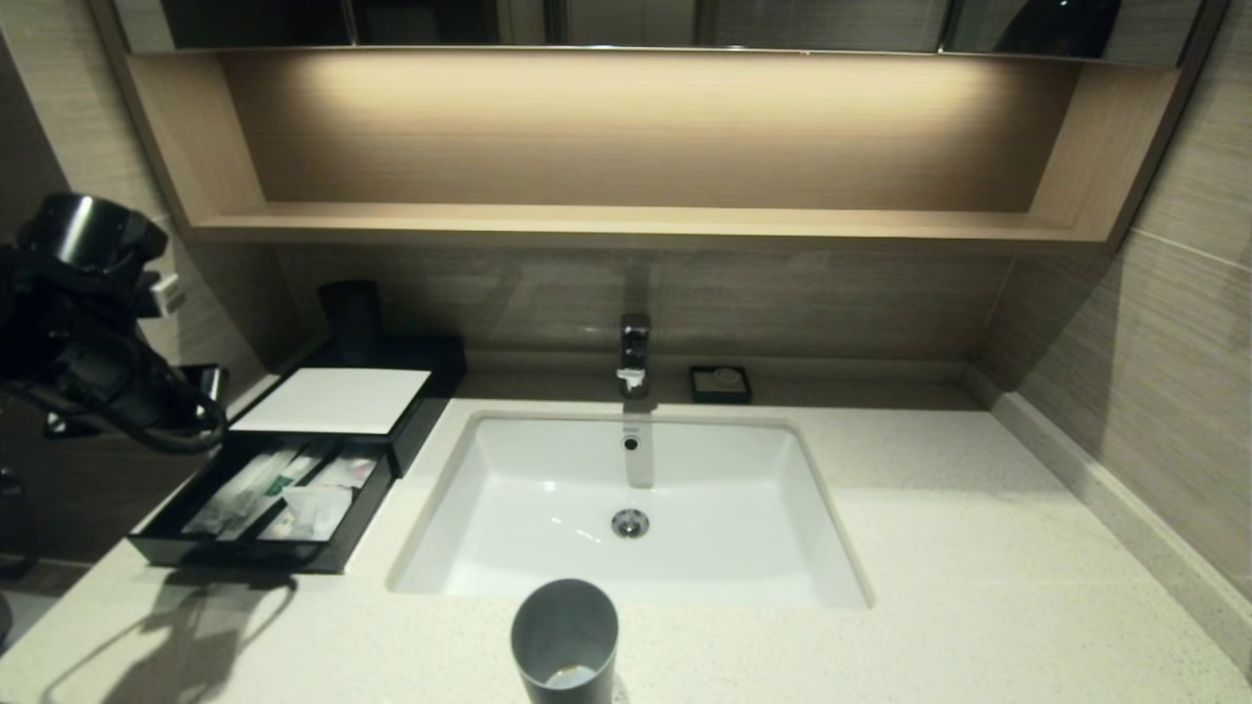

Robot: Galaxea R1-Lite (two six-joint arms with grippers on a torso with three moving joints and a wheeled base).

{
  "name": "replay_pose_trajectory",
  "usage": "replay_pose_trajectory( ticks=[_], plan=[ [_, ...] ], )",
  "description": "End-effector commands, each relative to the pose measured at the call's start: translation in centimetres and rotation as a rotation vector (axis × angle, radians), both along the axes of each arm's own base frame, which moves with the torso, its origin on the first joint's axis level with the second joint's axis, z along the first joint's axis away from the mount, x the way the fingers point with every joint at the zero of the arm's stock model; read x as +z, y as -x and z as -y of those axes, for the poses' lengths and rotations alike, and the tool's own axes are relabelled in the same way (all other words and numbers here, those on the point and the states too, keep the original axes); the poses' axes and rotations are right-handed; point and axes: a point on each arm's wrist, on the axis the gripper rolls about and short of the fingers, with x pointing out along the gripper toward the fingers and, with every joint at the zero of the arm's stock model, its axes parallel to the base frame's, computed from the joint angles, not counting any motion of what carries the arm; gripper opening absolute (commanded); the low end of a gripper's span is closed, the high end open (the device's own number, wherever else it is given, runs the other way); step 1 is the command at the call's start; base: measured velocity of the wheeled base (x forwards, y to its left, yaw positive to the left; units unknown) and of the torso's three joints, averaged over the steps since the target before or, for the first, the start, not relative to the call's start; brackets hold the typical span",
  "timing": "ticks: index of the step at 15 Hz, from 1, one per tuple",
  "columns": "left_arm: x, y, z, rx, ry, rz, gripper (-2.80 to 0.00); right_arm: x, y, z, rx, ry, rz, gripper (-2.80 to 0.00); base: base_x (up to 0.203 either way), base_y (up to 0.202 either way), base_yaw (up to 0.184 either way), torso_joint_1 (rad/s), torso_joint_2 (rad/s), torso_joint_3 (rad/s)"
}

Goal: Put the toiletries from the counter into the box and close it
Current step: Place the bathroom toiletry into the drawer, then pick up the cup

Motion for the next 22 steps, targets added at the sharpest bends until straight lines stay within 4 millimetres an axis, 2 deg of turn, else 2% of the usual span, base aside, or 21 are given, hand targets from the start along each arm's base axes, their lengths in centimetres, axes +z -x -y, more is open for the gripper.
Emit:
replay_pose_trajectory(
  ticks=[1, 9, 16, 17, 20, 22],
  plan=[
    [2.6, 2.3, 1.2, -0.044, 0.007, 0.087, -2.80, 0.0, 0.0, 0.0, 0.001, 0.000, 0.000, -2.80, 0.000, 0.000, 0.000, 0.000, 0.00, 0.000],
    [3.8, 5.8, 4.5, -0.146, 0.042, 0.083, -2.80, 0.0, 0.0, 0.0, -0.001, 0.000, 0.001, -2.80, 0.000, 0.000, 0.000, 0.000, 0.00, 0.000],
    [2.8, 8.9, 8.3, -0.312, 0.129, 0.064, -2.80, 0.0, 0.0, 0.0, 0.001, 0.000, 0.000, -2.80, 0.000, 0.000, 0.000, 0.000, 0.00, 0.000],
    [2.8, 9.1, 8.4, -0.320, 0.152, 0.066, 0.00, 0.0, 0.0, 0.0, 0.000, 0.000, -0.002, -2.80, 0.000, 0.000, 0.000, 0.000, 0.00, 0.000],
    [2.1, 9.1, 8.3, -0.297, 0.150, 0.034, 0.00, 0.0, 0.0, 0.0, 0.000, 0.000, -0.001, -2.80, 0.000, 0.000, 0.000, 0.000, 0.00, 0.000],
    [0.8, 9.3, 8.0, -0.261, 0.126, -0.012, 0.00, 0.0, 0.0, 0.0, 0.001, 0.000, -0.001, -2.80, 0.000, 0.000, 0.000, 0.000, 0.00, 0.000]
  ],
)
